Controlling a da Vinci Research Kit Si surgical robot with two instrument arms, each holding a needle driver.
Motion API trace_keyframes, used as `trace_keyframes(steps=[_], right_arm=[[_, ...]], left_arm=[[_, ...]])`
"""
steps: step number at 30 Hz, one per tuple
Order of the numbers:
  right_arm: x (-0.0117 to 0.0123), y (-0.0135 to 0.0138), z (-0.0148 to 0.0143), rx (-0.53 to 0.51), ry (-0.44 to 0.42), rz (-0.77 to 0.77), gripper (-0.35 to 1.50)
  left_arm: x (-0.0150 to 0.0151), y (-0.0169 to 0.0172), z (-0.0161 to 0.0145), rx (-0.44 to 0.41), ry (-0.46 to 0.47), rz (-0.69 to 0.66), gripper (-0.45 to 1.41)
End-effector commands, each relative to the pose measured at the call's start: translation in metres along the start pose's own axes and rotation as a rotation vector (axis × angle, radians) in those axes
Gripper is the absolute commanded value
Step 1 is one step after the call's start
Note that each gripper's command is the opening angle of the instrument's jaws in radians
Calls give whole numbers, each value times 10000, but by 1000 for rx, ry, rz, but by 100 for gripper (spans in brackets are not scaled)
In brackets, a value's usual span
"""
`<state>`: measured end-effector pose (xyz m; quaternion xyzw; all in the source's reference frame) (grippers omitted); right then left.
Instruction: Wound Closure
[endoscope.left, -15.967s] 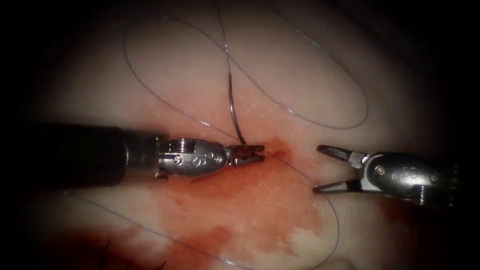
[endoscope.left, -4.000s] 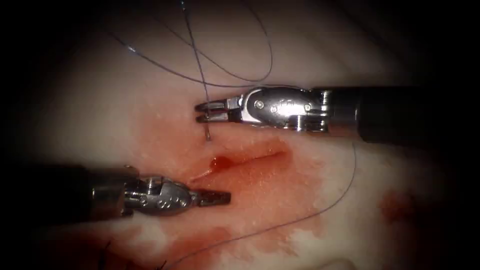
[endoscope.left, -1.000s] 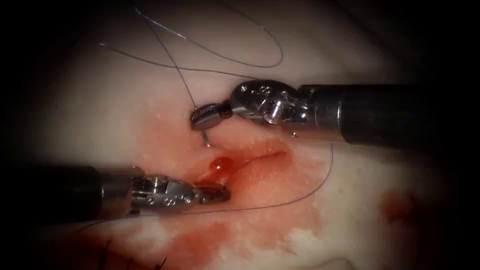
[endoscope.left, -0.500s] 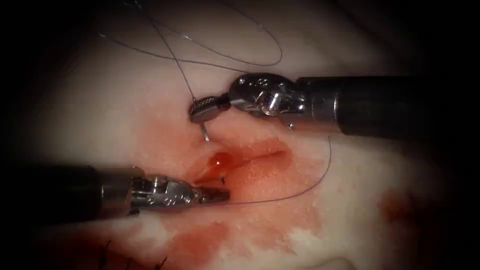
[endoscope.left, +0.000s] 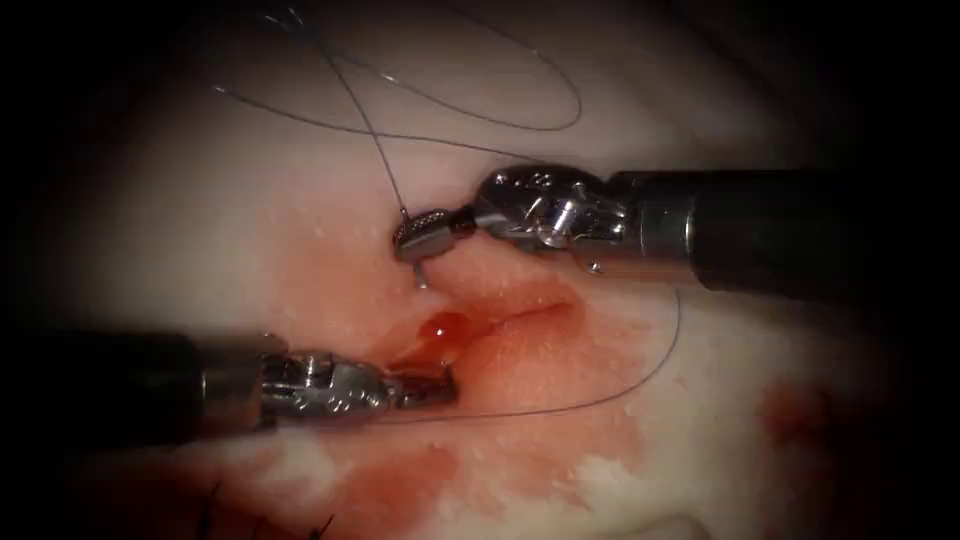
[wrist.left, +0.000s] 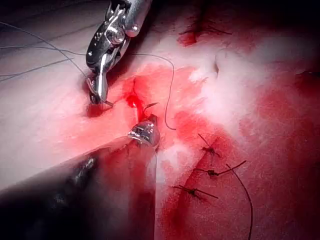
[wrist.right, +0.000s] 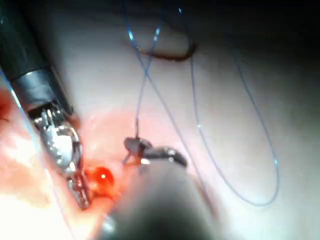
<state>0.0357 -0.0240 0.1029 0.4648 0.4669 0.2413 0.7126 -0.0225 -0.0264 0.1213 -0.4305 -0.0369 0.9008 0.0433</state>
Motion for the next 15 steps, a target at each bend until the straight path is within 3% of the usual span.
trace_keyframes(steps=[1,6,7,8,11,15], right_arm=[[-2,-1,6,8,-7,-5,-35],[1,-1,7,6,-11,-8,-35],[4,1,7,-14,3,-24,-23],[7,5,8,-46,24,-56,24],[19,15,10,-157,90,-120,101],[27,17,10,-205,113,-153,115]], left_arm=[[-2,2,8,-2,1,1,-5],[-2,2,7,-2,1,1,-5],[-2,3,7,-2,1,1,-5],[-2,3,7,-2,1,1,-5],[-2,3,7,-2,1,1,-5],[-2,3,7,-2,1,1,-5]])
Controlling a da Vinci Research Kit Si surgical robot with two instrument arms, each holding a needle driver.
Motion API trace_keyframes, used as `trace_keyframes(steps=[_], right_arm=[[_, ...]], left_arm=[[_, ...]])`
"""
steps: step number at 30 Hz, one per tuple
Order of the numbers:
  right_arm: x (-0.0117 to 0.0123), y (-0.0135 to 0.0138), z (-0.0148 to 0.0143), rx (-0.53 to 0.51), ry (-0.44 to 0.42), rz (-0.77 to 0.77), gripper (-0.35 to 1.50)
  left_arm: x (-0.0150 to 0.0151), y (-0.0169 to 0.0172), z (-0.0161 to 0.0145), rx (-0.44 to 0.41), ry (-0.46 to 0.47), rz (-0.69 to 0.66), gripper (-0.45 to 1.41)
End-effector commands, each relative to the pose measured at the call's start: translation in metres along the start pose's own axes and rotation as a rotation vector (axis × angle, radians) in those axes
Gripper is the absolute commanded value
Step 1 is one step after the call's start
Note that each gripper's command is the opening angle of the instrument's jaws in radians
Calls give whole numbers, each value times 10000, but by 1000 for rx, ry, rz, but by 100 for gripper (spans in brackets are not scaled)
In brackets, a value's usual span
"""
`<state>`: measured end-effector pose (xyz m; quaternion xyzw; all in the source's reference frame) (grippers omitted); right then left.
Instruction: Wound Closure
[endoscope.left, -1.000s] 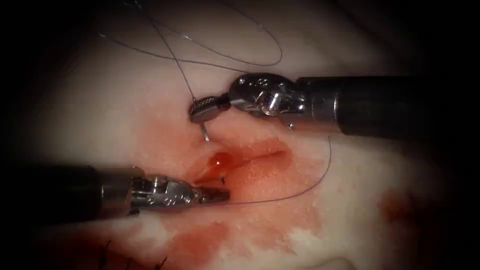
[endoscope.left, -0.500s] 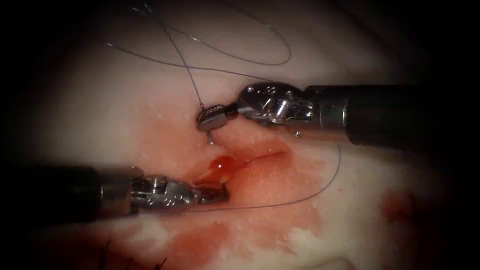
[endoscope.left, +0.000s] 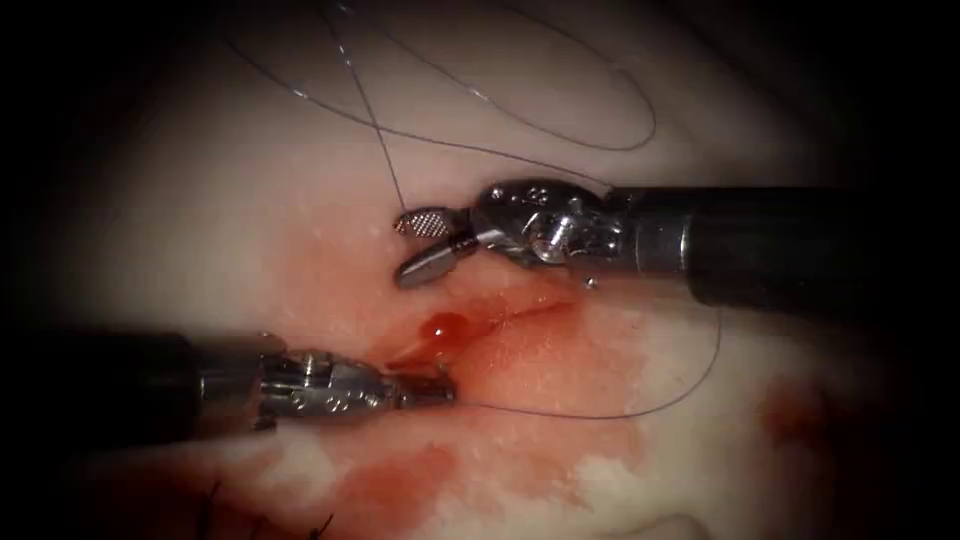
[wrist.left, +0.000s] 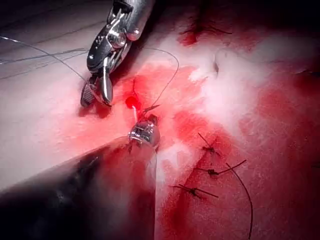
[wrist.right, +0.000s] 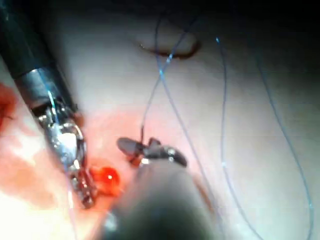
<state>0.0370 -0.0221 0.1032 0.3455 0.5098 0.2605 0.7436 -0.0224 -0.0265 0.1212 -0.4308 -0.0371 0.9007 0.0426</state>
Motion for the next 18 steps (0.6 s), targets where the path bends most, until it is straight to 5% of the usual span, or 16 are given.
trace_keyframes(steps=[1,8,10,12,18], right_arm=[[8,4,8,-17,11,-14,116],[16,3,9,-30,17,-37,108],[16,3,8,-7,8,-38,63],[14,2,6,22,-1,-40,-35],[5,-4,0,108,-39,-41,-35]], left_arm=[[-1,2,8,-1,1,0,-5],[-2,3,9,-1,-3,0,-5],[-2,3,9,-1,-3,0,-5],[-2,3,9,-1,-3,0,-5],[-2,3,8,-2,-2,1,-5]])
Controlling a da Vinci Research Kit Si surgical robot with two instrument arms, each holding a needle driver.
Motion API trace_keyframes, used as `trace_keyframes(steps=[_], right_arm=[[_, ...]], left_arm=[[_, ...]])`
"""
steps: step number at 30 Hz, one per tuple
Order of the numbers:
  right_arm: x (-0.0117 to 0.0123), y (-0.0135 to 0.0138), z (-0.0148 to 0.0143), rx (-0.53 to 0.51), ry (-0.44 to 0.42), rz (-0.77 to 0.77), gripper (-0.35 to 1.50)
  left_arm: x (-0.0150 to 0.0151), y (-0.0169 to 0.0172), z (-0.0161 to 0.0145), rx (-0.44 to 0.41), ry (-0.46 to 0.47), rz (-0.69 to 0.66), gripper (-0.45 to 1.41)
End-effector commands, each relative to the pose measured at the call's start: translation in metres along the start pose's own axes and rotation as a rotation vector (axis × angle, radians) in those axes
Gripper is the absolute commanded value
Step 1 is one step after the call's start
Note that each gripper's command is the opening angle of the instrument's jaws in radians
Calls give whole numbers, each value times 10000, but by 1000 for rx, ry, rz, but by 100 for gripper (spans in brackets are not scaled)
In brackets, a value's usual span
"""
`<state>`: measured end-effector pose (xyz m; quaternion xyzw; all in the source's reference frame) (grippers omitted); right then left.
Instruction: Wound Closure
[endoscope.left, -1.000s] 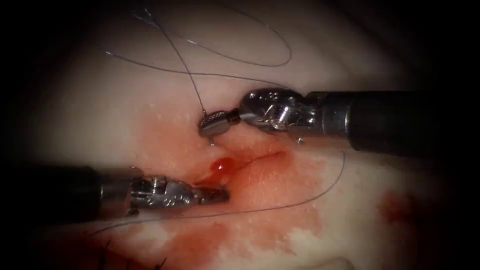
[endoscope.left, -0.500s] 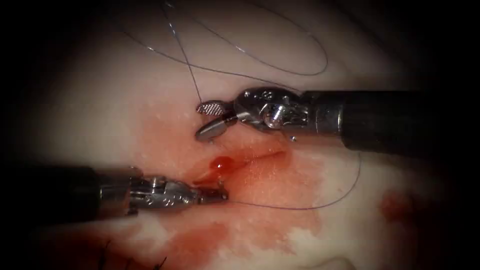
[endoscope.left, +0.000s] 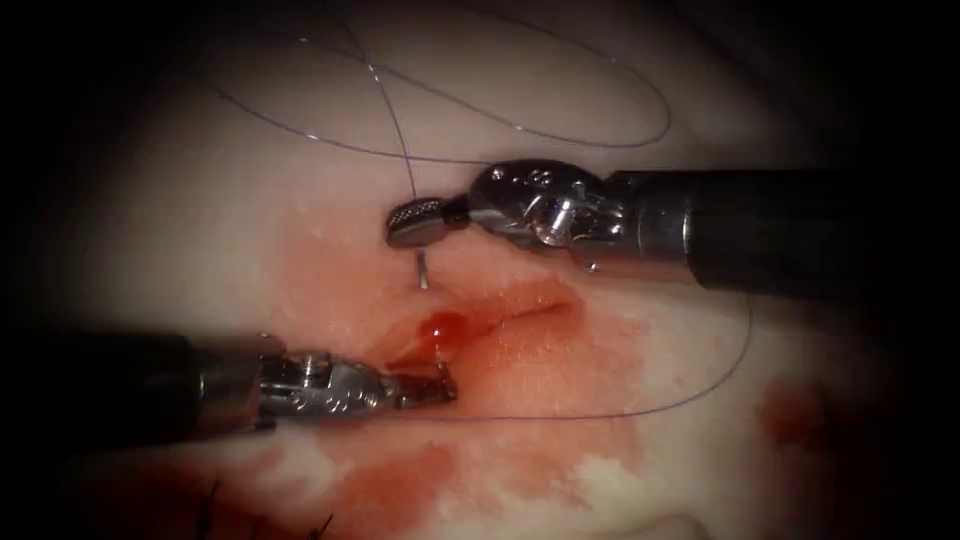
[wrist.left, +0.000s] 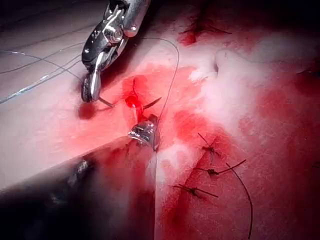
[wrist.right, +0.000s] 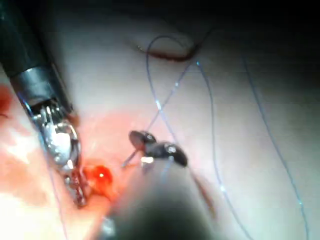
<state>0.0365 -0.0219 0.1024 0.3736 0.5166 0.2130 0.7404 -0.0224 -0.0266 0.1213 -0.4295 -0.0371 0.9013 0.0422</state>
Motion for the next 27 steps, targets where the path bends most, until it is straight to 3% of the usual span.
trace_keyframes(steps=[1,10,16,18,20,22,24,27], right_arm=[[-6,-1,6,41,-32,30,-35],[-25,-21,4,88,-91,94,-35],[-25,-26,7,131,-114,102,-35],[-23,-23,6,103,-92,99,-35],[-19,-18,3,49,-62,104,34],[-17,-13,-3,19,-45,98,86],[-15,-9,-12,-6,-31,80,110],[-20,-9,-29,-15,-25,56,111]], left_arm=[[-1,2,8,-2,1,0,-5],[-2,2,7,-4,-1,1,-5],[0,2,5,-5,-1,-1,-5],[1,2,4,-6,0,-2,-5],[3,2,2,-7,0,-3,-5],[5,3,-1,-9,1,-4,-5],[7,3,-5,-11,2,6,-5],[12,4,-13,-17,2,8,-5]])
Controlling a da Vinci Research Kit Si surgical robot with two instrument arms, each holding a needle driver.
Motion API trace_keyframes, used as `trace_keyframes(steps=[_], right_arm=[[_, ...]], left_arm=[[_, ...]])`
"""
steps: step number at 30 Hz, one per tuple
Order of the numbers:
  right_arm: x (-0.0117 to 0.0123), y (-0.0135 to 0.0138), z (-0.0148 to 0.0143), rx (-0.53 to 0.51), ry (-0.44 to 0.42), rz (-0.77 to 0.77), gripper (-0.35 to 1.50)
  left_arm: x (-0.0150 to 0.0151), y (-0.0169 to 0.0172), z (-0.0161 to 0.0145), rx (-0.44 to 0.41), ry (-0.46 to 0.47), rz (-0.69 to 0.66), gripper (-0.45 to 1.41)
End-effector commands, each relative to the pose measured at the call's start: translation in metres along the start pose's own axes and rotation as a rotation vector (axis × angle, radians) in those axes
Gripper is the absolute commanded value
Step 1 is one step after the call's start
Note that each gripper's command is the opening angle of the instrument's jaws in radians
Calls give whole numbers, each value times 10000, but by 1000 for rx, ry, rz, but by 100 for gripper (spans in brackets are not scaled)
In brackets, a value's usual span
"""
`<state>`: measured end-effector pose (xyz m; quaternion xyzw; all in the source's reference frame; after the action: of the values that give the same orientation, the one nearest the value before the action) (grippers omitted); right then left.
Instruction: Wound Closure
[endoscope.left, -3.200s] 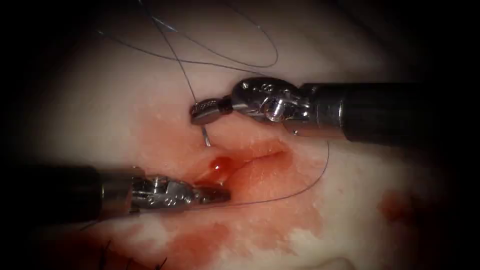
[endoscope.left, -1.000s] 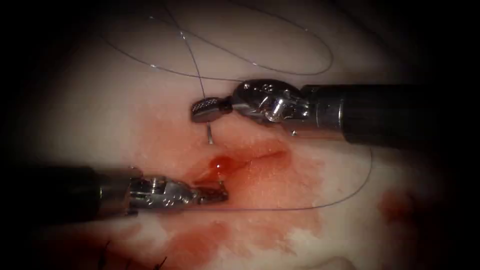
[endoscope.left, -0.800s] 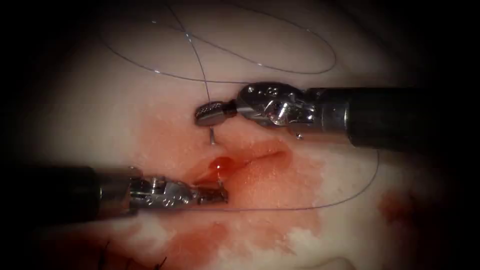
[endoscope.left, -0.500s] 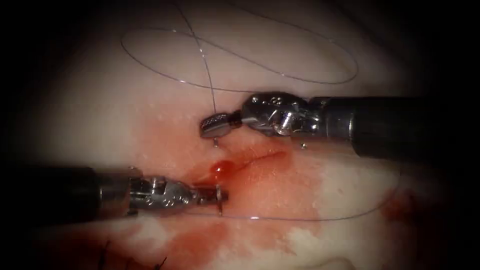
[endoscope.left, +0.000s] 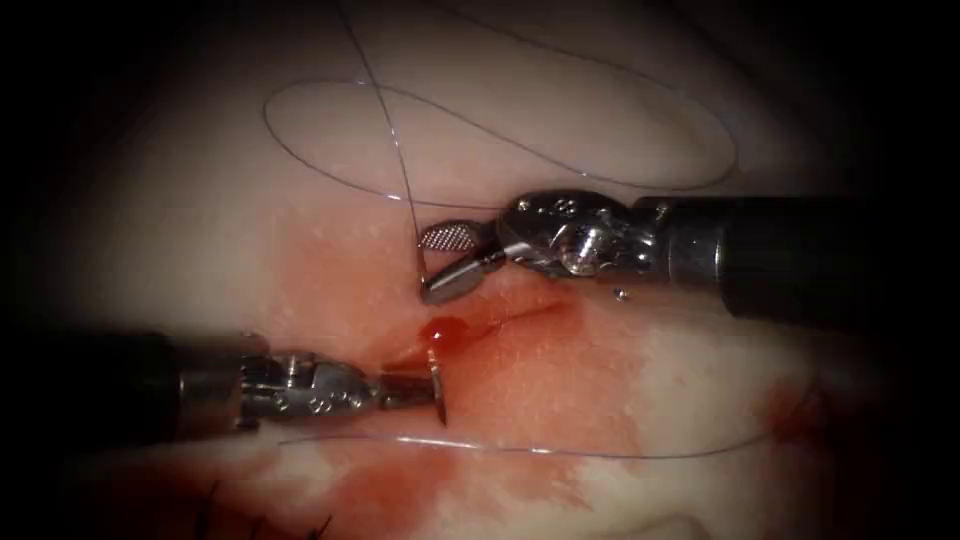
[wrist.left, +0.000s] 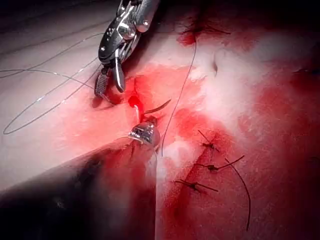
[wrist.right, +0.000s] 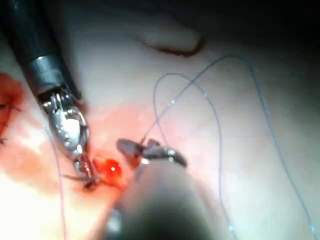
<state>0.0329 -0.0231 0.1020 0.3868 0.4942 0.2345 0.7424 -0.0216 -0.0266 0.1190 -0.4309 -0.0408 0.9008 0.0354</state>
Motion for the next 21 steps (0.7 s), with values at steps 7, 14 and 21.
trace_keyframes(steps=[7,14,21], right_arm=[[-9,-3,-13,8,-5,-9,99],[-11,-2,-11,12,5,-17,86],[-15,2,-10,9,4,-20,81]], left_arm=[[5,3,0,-4,10,29,-5],[21,-1,-10,47,41,96,19],[31,-3,-10,71,49,132,57]])
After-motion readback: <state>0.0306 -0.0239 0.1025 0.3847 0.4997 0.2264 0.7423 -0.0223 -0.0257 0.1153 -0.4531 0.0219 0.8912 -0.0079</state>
